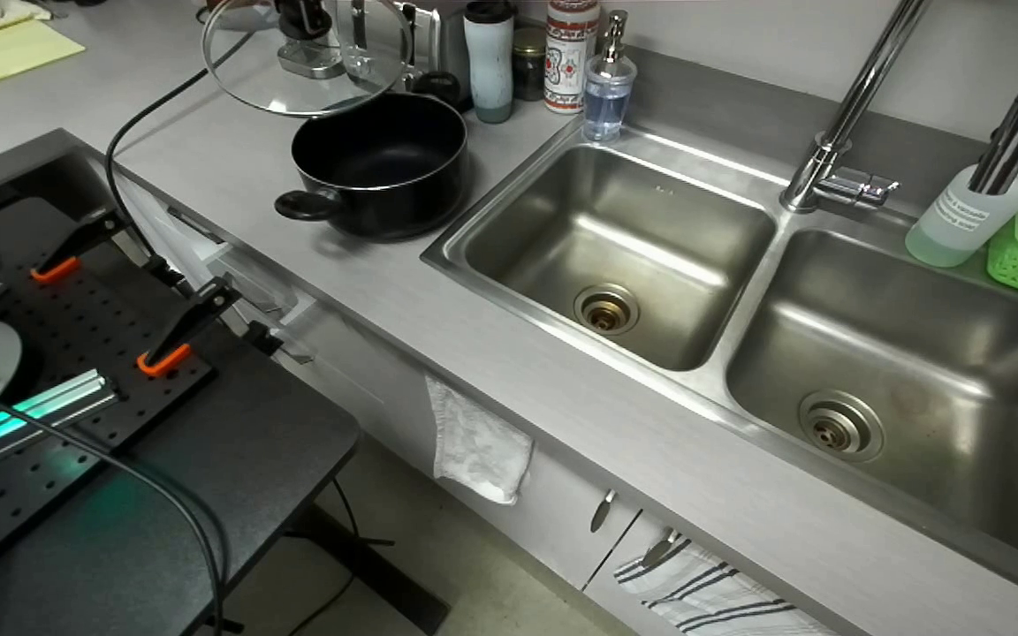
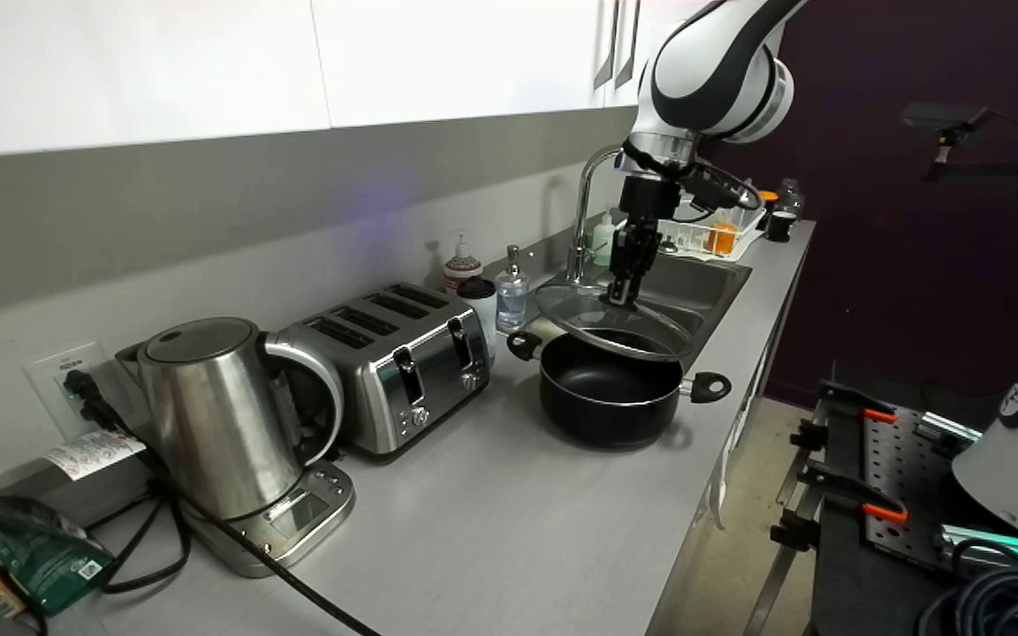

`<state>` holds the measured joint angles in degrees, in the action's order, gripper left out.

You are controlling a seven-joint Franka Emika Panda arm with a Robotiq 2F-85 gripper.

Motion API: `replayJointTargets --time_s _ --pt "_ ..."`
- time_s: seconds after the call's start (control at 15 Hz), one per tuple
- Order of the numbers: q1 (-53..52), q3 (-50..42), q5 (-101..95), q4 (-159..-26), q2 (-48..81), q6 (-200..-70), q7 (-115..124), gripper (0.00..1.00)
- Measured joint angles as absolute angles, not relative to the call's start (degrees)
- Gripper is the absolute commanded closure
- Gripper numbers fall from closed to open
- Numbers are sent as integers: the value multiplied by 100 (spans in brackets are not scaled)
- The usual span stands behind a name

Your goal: Put the lid on the pot

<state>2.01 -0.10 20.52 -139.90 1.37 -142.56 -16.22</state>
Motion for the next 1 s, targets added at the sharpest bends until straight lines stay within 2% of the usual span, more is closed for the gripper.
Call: replayJointTargets --time_s 1.0 --pt "480 -260 2097 -13807 624 -14241 -1492 74"
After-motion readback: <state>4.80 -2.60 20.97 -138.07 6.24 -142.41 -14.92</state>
